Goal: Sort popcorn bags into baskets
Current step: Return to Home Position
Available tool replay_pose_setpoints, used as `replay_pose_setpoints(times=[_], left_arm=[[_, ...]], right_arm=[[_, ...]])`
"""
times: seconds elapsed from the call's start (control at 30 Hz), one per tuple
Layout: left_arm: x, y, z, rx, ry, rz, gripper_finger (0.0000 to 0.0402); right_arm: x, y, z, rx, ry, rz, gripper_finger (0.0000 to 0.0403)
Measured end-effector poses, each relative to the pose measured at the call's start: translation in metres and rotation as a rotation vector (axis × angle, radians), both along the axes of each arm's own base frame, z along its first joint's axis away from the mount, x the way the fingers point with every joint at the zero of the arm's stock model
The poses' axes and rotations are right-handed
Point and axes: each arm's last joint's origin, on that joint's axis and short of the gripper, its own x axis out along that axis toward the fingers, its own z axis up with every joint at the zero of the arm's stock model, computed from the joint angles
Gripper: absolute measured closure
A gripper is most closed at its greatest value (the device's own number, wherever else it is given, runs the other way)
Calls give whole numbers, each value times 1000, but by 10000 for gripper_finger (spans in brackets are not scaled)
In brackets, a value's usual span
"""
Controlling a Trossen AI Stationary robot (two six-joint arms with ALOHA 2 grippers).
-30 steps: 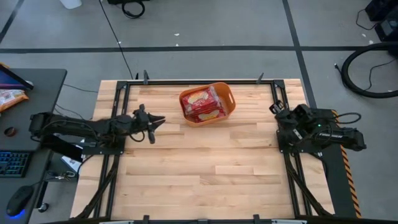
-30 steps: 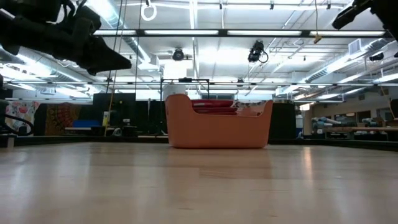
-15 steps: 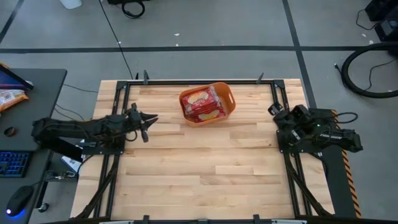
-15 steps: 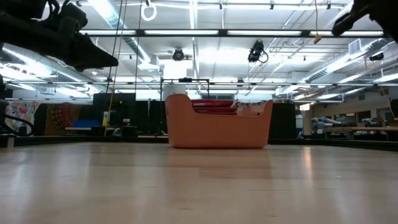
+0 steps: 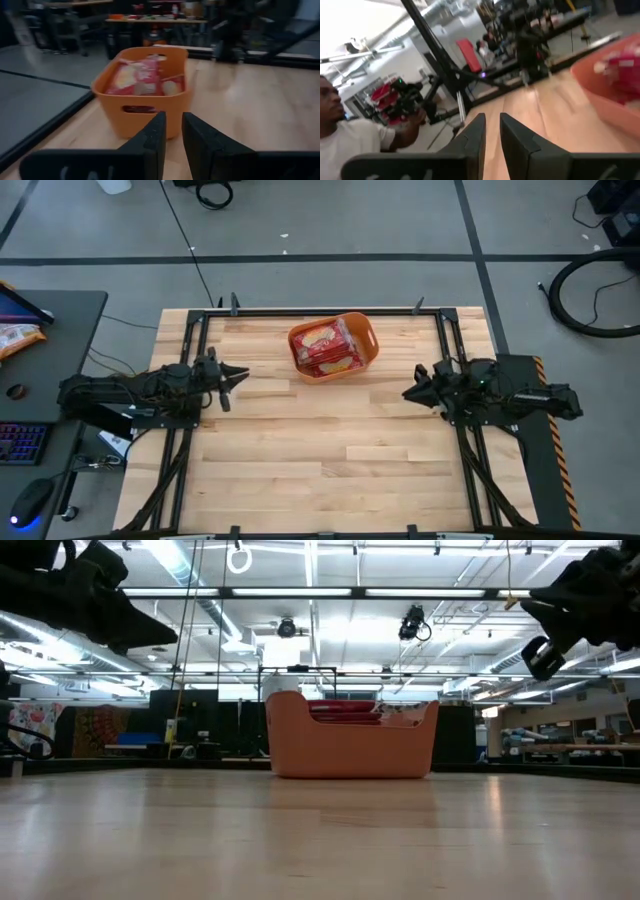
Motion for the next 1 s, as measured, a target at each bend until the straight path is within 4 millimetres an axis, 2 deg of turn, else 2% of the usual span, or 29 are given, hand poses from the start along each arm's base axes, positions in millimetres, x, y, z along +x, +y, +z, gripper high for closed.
replay_pose_setpoints(times=[0.1,0.2,0.4,1.0], left_arm=[[1,-2,-1,-6,-1,-83,335],[3,-5,-13,-22,6,-186,335],[4,-6,-29,-30,26,-204,335],[-5,-9,-32,-18,-86,-306,335]], right_arm=[[0,2,-2,4,26,25,341],[0,6,-3,3,28,58,341],[0,11,-4,4,38,119,341],[0,9,-3,3,27,89,341]])
